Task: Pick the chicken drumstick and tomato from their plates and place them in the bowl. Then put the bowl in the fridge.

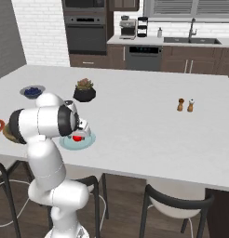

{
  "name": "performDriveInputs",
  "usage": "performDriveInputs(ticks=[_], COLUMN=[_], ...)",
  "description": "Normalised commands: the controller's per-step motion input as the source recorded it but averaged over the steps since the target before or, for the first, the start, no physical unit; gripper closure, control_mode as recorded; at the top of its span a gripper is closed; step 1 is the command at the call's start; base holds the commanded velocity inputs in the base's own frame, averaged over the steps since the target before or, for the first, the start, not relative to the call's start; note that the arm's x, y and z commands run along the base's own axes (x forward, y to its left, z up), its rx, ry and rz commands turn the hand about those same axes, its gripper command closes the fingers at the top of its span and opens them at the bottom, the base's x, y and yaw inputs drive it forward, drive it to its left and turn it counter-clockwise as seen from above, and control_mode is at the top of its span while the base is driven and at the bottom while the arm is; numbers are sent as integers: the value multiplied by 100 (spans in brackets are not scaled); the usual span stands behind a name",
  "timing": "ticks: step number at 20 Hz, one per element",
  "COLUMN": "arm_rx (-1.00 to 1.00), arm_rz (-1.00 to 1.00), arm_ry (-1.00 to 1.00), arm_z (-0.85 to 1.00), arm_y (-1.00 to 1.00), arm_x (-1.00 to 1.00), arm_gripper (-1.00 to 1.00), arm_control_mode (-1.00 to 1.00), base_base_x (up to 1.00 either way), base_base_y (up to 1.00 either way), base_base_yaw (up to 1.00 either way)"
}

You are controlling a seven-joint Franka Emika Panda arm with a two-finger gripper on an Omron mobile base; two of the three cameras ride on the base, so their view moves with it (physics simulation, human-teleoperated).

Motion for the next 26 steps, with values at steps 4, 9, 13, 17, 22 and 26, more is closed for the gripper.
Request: performDriveInputs(ticks=[4, 9, 13, 17, 22, 26], arm_rx=[-6, -1, 8, 15, 10, 0], arm_rz=[0, 6, 18, 20, 16, 2], arm_ry=[0, -11, 0, 1, 3, 0], arm_z=[-13, 50, 100, 97, 61, -17], arm_y=[1, 46, 67, 86, 78, 99], arm_x=[5, -36, -63, -51, -12, 9], arm_gripper=[100, 100, 100, 100, 100, 100], arm_control_mode=[-100, -100, -100, -100, -100, -100], base_base_x=[0, 0, 0, 0, 0, 0], base_base_y=[0, 0, 0, 0, 0, 0], base_base_yaw=[0, 0, 0, 0, 0, 0])
